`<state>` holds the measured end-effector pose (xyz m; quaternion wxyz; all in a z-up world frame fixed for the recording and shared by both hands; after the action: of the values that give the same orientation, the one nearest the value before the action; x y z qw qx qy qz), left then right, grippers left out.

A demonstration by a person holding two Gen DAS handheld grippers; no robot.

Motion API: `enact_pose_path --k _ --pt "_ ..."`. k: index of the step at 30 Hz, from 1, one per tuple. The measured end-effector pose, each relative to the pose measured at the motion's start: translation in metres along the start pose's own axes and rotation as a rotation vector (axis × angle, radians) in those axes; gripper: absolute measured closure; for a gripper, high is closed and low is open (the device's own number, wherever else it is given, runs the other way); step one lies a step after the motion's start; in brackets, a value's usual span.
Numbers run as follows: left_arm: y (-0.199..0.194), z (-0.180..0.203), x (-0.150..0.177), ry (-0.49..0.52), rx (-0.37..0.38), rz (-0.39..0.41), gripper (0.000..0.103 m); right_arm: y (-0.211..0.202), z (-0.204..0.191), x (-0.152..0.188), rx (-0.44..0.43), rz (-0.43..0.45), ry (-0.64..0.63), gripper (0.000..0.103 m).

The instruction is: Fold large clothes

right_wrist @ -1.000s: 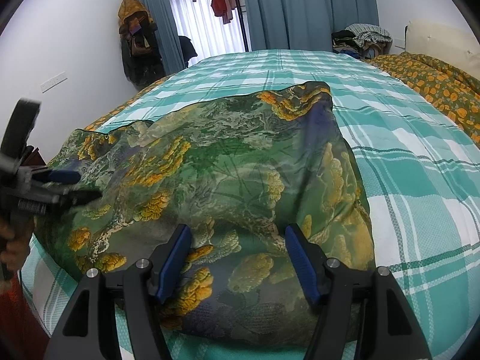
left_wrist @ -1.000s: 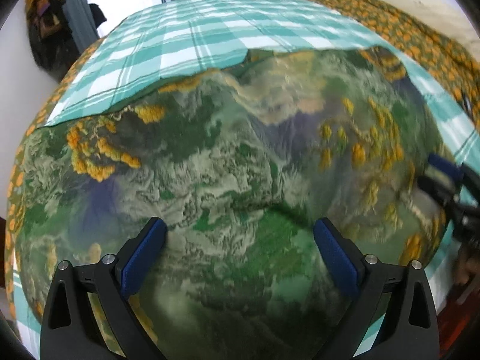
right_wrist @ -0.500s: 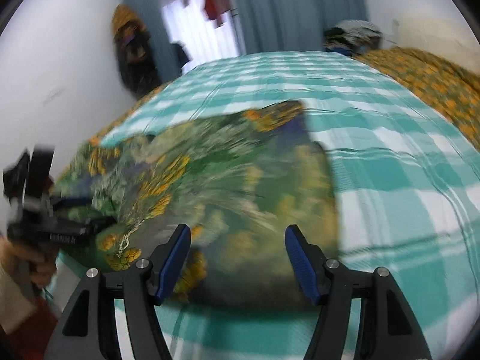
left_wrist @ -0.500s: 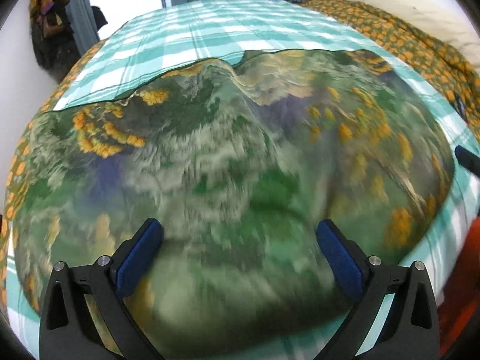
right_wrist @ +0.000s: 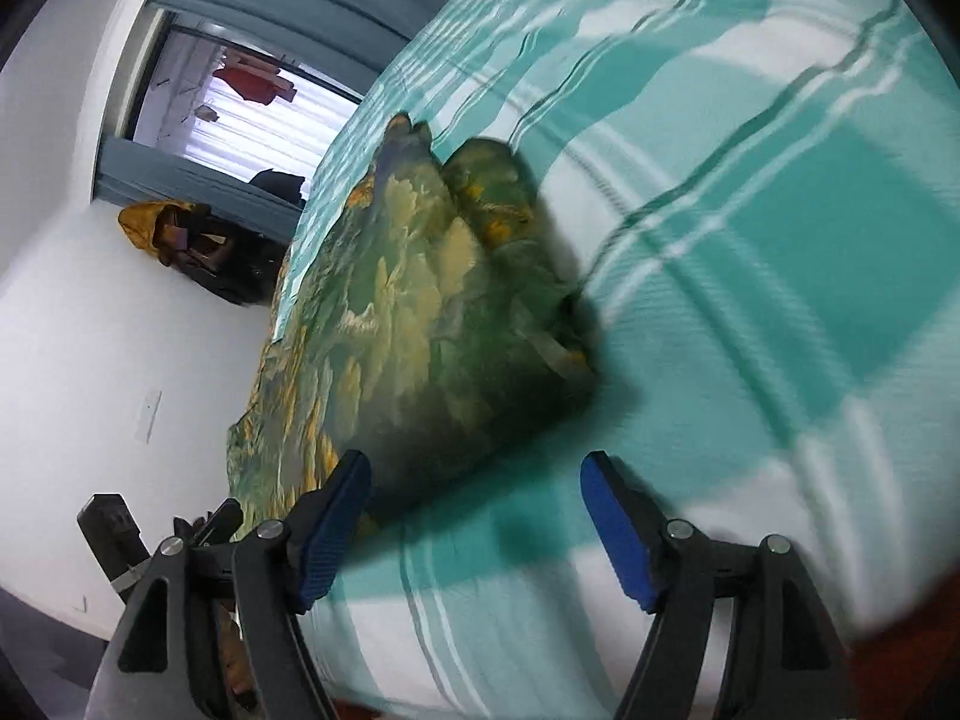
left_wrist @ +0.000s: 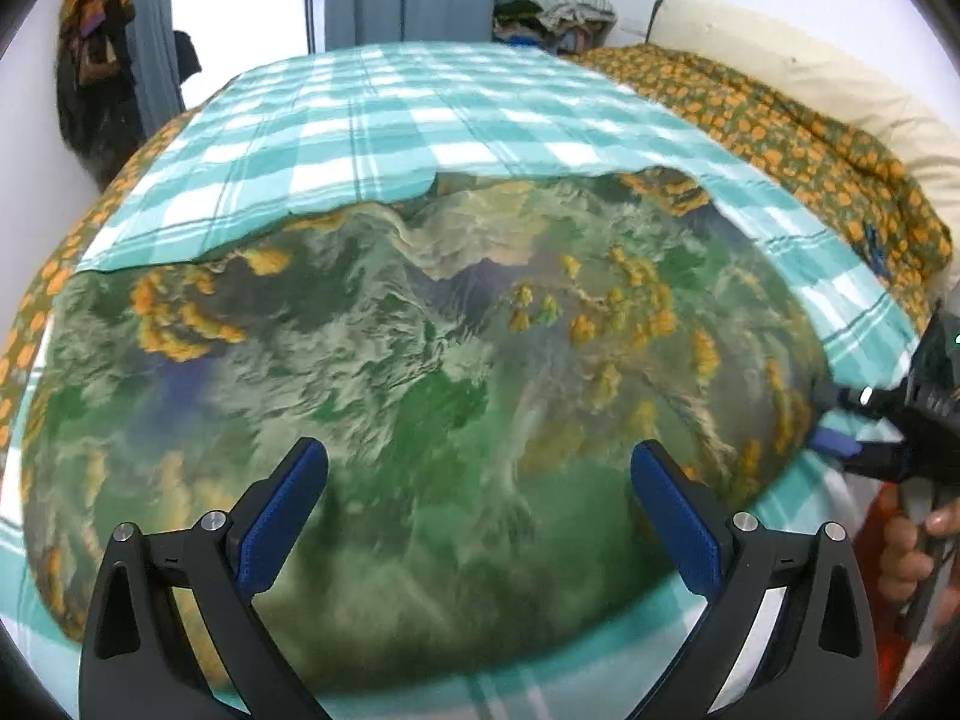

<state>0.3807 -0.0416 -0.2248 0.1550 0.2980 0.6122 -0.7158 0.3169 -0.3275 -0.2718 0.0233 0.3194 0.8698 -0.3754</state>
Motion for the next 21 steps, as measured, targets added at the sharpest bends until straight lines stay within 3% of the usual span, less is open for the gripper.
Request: enact_pose_path --k 2,5,12,14,17,21 --pt "0.021 -0.003 0.011 -0.014 -0.006 -0.056 0.002 0.008 -0.003 -0.012 -0.031 0.047 0.060 0.028" --pt "0.026 -0.002 0.022 0.013 -0.016 -0.047 0.001 0.017 -0.002 -0.021 -0.041 0.075 0.107 0.024" --pt "0.030 -0.001 0.023 0.030 -0.012 -0.061 0.001 0.028 -0.003 -0.023 -0.014 0.121 0.080 0.025" --pt "0.030 -0.001 0.023 0.032 -0.017 -0.058 0.001 0.025 -0.005 -0.026 -0.003 0.129 0.052 0.040" --pt "0.024 0.000 0.022 0.025 -0.020 -0.067 0.001 0.018 -0.007 -0.023 0.004 0.136 0.014 0.054" --pt "-0.010 -0.003 0.012 -0.031 0.009 -0.074 0.007 -0.001 -0.029 -0.026 0.011 0.176 -0.101 0.066"
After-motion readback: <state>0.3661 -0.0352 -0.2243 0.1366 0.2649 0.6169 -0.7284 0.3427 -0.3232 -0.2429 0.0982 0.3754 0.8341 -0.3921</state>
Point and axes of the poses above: each gripper's, at about its wrist camera, not at the fingertips, and y roughly the way its jaws point, z to its right, x to its underside, the point moved 9 cm from there along y, roughly the way its jaws point, and after that the axes turned 1 degree about x, right-handed, at the moved point
